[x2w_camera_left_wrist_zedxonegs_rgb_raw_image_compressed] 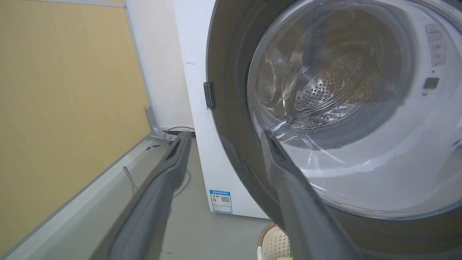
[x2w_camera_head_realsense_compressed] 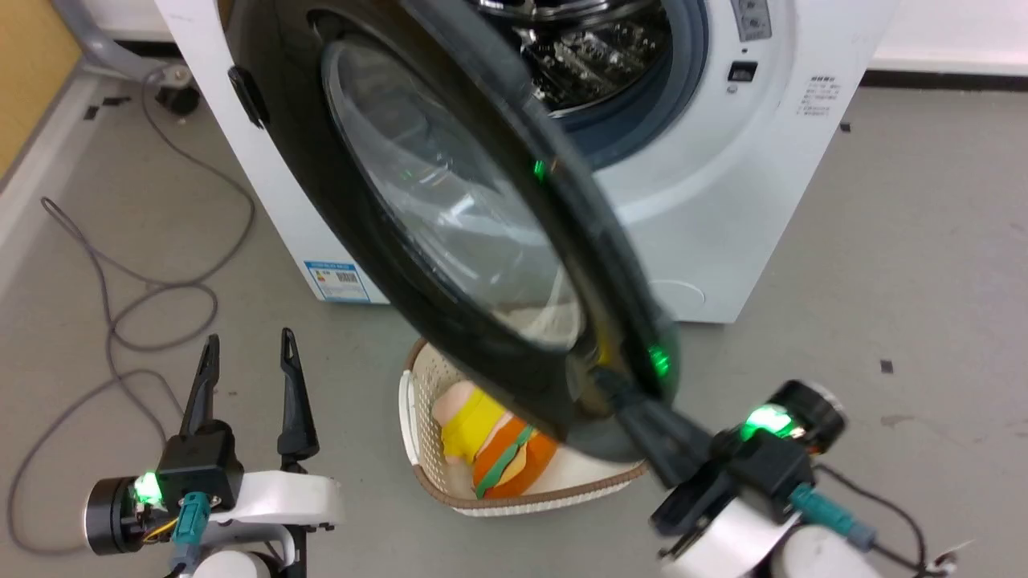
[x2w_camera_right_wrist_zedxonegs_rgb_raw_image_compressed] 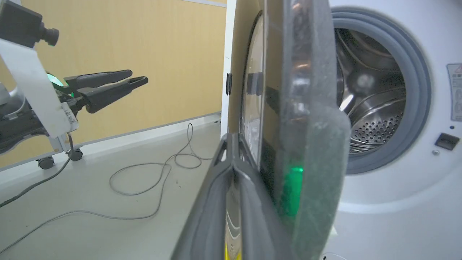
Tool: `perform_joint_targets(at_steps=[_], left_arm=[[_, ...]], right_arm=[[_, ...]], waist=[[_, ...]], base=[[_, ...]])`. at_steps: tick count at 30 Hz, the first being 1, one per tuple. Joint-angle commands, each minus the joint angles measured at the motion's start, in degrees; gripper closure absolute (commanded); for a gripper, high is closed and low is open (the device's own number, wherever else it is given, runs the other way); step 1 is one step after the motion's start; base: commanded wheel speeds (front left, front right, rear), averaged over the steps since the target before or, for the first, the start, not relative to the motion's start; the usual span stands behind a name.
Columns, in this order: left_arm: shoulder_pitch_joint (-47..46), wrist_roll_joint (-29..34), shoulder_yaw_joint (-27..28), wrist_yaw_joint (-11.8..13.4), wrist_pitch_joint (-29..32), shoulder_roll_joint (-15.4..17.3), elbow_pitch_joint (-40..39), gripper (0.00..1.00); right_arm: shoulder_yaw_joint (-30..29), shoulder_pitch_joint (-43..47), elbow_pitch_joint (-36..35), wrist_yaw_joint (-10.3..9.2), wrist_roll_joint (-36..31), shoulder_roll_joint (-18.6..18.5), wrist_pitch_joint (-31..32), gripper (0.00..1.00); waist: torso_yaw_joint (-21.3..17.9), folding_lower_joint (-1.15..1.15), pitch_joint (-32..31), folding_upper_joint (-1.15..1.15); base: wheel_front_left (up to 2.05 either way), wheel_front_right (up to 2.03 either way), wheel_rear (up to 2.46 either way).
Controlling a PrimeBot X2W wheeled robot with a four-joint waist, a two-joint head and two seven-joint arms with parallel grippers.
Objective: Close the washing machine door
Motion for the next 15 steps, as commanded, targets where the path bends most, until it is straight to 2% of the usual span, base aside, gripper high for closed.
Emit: perform_joint_targets(at_steps=[1,9,15], left_arm=[[-0.9,0.4,0.1,-0.3,-0.3,-0.4,-0.3,0.00],[-3.2,1.0,-0.1,-0.7,-0.3,-1.3,-1.5,0.00],[-5.9,1.3,-0.6,-0.7,-0.3,-1.9,-2.4,0.00]], right_arm=[[-1.2,-0.4,0.5,-0.11,-0.4,-0.2,-0.2,1.00],[-11.8,-4.5,3.4,-0.11,-1.1,0.9,-0.2,1.00],[-17.4,-10.2,6.0,-0.11,-2.0,1.8,-0.2,1.00]], waist=[[-0.1,0.00,0.6,0.00],[-0.2,0.00,5.0,0.00],[-0.2,0.00,9.6,0.00]], base=[[0.00,0.00,0.00],[0.00,0.00,0.00],[0.00,0.00,0.00]])
